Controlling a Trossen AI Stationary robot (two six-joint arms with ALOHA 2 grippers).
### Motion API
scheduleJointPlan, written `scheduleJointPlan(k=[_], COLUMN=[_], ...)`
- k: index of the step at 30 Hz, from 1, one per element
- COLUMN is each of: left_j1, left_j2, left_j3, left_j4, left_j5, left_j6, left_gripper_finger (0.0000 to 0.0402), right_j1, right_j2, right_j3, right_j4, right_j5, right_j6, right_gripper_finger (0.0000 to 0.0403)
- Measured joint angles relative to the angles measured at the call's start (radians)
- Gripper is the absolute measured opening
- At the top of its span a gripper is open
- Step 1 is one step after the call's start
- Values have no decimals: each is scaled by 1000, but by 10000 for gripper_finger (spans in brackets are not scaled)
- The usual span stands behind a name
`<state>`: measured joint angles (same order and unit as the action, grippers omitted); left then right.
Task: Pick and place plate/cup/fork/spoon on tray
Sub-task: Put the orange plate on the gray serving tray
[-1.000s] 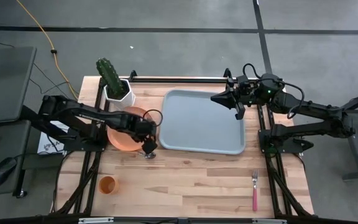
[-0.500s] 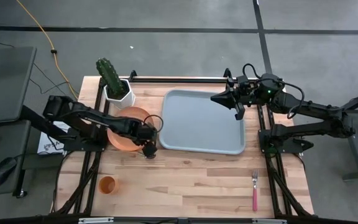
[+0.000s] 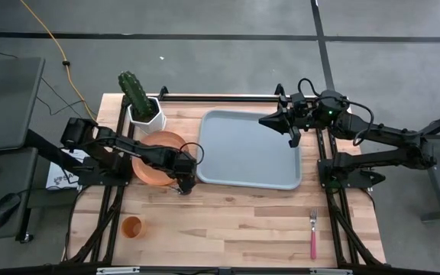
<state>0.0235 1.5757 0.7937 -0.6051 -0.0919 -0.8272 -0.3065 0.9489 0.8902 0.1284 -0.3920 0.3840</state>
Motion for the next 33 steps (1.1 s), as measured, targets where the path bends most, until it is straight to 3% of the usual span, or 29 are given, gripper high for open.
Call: scheduleJointPlan(k=[16, 28, 33], left_j1=[1, 1, 0], left_j2=[-3, -10, -34], left_j3=[1, 2, 32], left_j4=[-4, -10, -99], left_j5=[-14, -12, -4], left_j6=[11, 18, 28], left_gripper_finger=[36, 15, 14], right_j1=[0, 0, 0], right_j2=[0, 0, 0], right_j3=[0, 0, 0], right_j4=[-5, -5, -5], right_j5=[0, 0, 0], right_j6=[0, 0, 0], right_gripper_finger=[0, 0, 0])
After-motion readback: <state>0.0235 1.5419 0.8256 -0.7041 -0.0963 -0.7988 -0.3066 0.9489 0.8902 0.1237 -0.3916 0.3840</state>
